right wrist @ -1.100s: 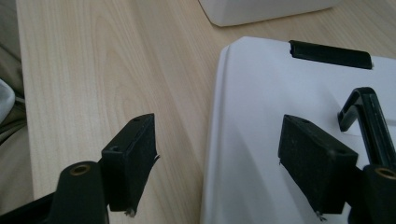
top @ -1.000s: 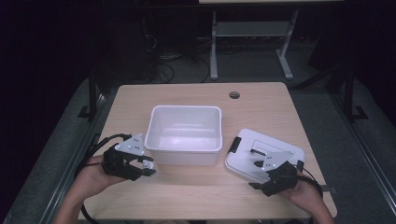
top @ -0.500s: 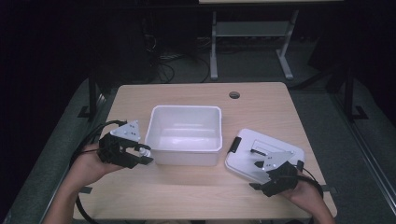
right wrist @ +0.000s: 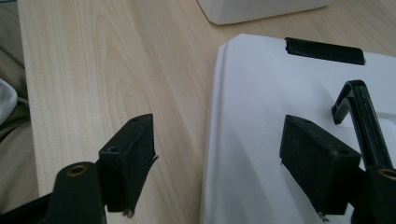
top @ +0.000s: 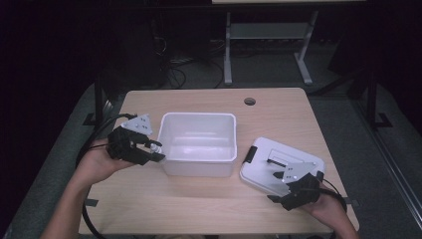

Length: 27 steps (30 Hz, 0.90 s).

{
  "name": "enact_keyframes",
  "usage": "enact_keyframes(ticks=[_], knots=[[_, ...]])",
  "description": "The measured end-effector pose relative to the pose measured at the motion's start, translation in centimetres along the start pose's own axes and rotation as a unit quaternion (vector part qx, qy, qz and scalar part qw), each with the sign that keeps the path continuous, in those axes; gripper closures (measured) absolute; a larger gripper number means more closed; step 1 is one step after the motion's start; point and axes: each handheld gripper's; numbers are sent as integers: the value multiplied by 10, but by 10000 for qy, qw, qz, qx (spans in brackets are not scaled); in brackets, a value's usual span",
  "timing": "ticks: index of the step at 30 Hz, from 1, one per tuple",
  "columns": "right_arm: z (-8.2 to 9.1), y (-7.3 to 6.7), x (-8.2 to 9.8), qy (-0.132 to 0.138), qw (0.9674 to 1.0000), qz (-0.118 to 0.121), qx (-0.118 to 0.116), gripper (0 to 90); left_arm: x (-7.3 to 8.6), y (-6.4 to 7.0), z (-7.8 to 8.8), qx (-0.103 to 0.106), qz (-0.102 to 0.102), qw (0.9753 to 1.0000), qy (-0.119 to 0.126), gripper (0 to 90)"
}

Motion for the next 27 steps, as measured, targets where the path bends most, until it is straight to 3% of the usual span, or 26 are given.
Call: enact_keyframes(ticks=[18, 27], knots=[[5, 0, 2, -28, 9999, 11, 97, 256, -10, -20, -9, -186, 105, 9998, -42, 596], [6, 1, 4, -52, 9999, -2, 98, 254, -12, -27, -18, -183, 199, 9995, -145, 596]])
Point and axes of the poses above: each handheld gripper's, and its own axes: z roughly backward along the jaws, x roughly out of its underside, y roughly to its right, and after that the axes turned 5 degrees about z, right-handed
